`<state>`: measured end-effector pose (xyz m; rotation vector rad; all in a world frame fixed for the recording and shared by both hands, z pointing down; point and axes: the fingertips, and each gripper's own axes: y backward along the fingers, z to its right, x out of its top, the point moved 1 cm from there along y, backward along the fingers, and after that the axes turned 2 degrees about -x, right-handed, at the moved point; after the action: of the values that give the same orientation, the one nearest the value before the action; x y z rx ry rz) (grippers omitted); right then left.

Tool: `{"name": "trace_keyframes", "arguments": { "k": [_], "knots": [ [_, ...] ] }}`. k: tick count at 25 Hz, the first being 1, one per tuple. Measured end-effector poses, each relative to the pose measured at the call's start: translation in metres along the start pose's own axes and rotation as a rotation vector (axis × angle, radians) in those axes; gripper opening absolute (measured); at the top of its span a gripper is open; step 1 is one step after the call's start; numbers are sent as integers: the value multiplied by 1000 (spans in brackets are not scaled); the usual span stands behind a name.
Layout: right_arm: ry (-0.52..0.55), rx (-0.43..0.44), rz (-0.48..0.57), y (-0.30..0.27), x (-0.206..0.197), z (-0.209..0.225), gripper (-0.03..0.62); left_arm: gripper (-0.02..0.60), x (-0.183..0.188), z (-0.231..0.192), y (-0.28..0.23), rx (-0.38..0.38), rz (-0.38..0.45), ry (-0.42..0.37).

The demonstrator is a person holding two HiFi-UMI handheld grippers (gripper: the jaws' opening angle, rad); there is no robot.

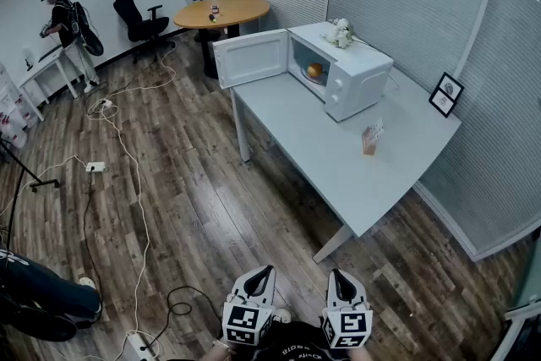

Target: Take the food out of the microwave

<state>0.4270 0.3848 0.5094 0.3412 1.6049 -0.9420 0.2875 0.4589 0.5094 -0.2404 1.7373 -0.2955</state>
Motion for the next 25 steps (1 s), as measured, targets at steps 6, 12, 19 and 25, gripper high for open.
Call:
{"name": "trace_keyframes", "arguments": {
  "k": [6,12,19,25],
  "knots": [
    [-5,1,-16,-7,-4,0,3,8,-5,-3,-3,-5,-18,3],
    [-53,-47,18,-32,5,9,3,8,-2,-23,-25,-33,-32,-5],
    [-77,-100,30,-87,33,22,3,8,28,-57,-84,-102,-28,-24],
    [-80,-142,33,-141,58,25,4,8,50,-102,-134,-133,-30,-38]
  ]
}}
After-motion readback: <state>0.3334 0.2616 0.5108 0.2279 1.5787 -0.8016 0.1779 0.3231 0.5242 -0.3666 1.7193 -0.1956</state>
